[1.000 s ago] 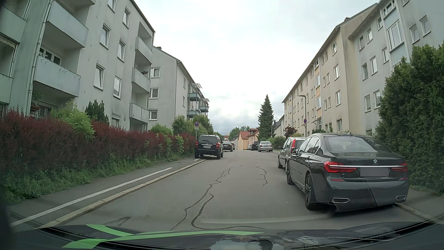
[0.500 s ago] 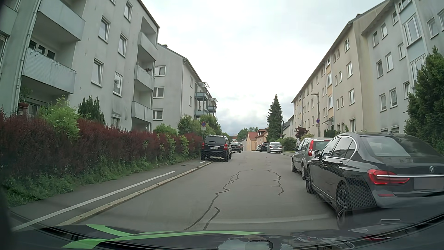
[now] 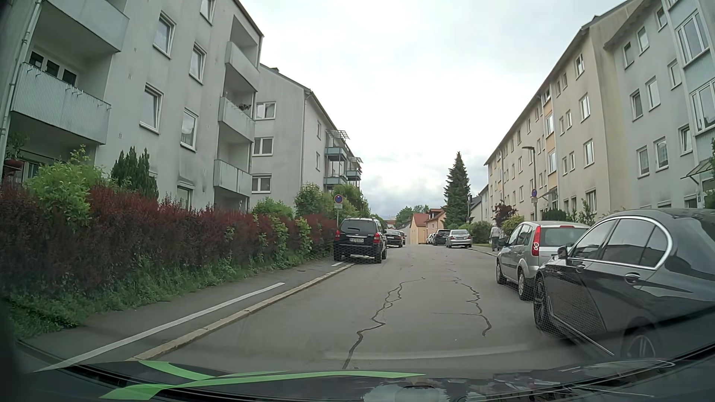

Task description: Follow the waypoints while adhering to traffic rules and regulations

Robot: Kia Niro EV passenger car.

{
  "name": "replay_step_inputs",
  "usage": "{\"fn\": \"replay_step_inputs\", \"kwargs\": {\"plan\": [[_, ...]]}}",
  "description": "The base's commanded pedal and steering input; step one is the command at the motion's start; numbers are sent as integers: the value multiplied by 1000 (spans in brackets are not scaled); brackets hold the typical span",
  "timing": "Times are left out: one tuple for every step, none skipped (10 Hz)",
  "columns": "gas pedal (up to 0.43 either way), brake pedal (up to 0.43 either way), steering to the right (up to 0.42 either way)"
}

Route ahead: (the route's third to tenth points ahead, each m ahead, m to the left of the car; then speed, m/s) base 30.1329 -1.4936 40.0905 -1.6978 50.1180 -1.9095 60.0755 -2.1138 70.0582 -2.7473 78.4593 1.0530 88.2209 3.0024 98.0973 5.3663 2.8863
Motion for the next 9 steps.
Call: {"fn": "replay_step_inputs", "kwargs": {"plan": [[98, 0, -51], [98, 0, -38], [98, 0, -21], [98, 0, -5], [98, 0, 6], [98, 0, 13], [98, 0, 17], [98, 0, 20], [98, 0, 24]]}}
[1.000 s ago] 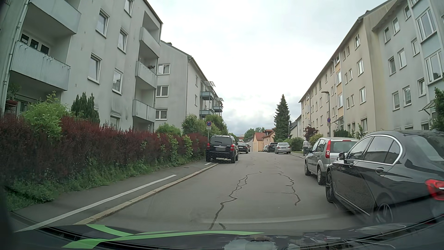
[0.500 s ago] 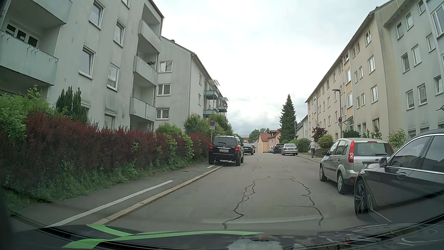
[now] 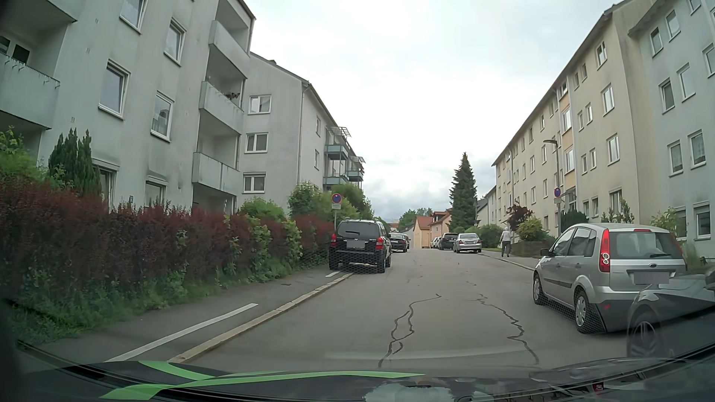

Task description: Follow the waypoints while adhering to traffic rules and regulations

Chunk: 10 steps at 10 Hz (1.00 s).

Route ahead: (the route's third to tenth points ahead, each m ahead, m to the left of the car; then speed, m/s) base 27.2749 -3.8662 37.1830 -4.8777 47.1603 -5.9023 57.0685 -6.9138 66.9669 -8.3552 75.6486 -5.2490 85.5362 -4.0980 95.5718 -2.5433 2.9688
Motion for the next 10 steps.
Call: {"fn": "replay_step_inputs", "kwargs": {"plan": [[98, 0, 28], [98, 0, 25], [98, 0, 13], [98, 0, 4], [110, 0, 4], [110, 0, 11], [110, 0, 21], [110, 0, 38], [110, 0, 48], [110, 0, 52]]}}
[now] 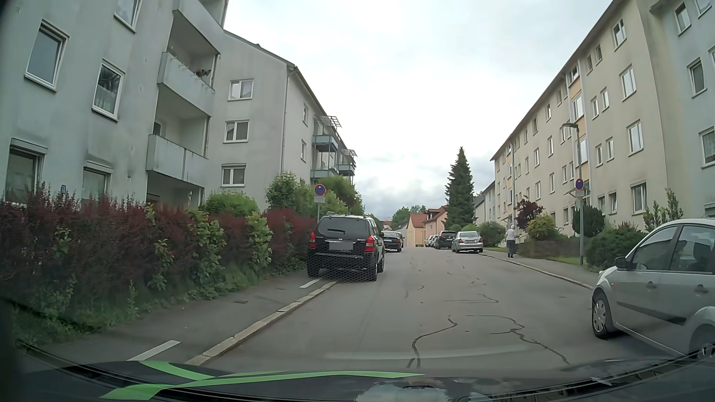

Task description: Follow the waypoints while adhering to traffic rules and regulations

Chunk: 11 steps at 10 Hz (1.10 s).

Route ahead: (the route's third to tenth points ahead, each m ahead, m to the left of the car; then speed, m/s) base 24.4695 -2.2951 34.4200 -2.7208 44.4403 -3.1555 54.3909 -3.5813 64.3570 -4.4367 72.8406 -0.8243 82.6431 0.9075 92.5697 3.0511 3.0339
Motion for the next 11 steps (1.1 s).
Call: {"fn": "replay_step_inputs", "kwargs": {"plan": [[110, 0, 54], [110, 0, 57], [110, 0, 66], [110, 0, 74], [110, 0, 82], [110, 0, 86], [110, 0, 87], [110, 0, 88], [110, 0, 87], [110, 0, 90], [110, 0, 94]]}}
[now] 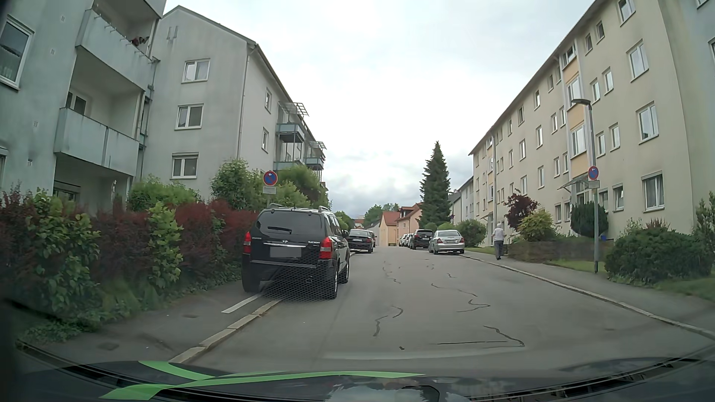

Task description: Follow the waypoints while adhering to traffic rules and regulations

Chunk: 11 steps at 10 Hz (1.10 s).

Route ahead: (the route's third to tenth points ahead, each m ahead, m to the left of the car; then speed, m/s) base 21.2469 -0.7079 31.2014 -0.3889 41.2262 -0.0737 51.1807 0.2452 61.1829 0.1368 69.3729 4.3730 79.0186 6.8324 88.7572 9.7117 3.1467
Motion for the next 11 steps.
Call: {"fn": "replay_step_inputs", "kwargs": {"plan": [[110, 0, 97], [110, 0, 97], [110, 0, 97], [110, 0, 97], [110, 0, 97], [110, 0, 97], [110, 0, 95], [110, 0, 90], [110, 0, 82], [110, 0, 74], [110, 0, 70]]}}
